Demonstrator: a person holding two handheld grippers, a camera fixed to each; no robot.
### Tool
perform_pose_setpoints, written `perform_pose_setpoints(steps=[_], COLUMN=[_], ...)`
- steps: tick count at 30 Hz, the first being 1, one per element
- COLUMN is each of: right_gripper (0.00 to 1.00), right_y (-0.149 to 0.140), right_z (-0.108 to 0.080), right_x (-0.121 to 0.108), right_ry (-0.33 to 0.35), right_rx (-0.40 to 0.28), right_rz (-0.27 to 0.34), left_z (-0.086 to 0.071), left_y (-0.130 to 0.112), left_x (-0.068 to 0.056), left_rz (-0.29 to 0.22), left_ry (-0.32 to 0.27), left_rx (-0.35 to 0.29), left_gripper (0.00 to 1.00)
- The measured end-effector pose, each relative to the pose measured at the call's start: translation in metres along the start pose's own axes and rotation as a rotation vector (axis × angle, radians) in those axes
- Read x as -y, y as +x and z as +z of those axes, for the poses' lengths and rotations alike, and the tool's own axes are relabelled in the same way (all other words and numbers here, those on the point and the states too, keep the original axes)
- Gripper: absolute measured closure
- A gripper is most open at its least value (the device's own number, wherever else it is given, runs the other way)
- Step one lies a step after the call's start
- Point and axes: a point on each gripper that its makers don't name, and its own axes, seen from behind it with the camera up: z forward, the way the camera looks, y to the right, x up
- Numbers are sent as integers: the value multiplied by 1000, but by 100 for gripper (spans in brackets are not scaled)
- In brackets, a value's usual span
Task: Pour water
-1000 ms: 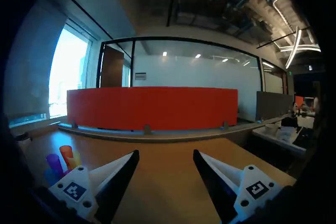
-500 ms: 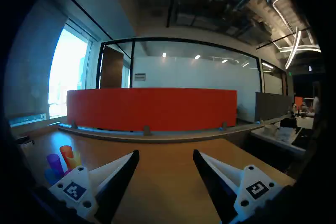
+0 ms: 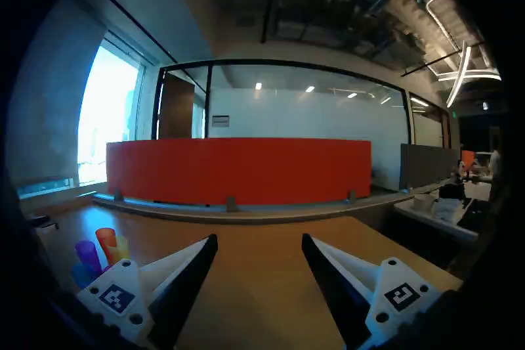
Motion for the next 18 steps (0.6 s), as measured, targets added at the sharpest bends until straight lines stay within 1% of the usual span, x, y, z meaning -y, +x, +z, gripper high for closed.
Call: perform_pose_setpoints(steps=[11,18], right_gripper=[1,1], right_y=[-1,3], right_z=[-3,-4], right_x=[6,1], right_ry=[16,12], right_rx=[-3,-22], right_rz=[-14,-28], left_z=[1,1], left_y=[-2,-2], left_x=[-1,0], left_rz=[1,1], left_ry=[-2,-2], left_rx=[3,3], left_gripper=[11,10])
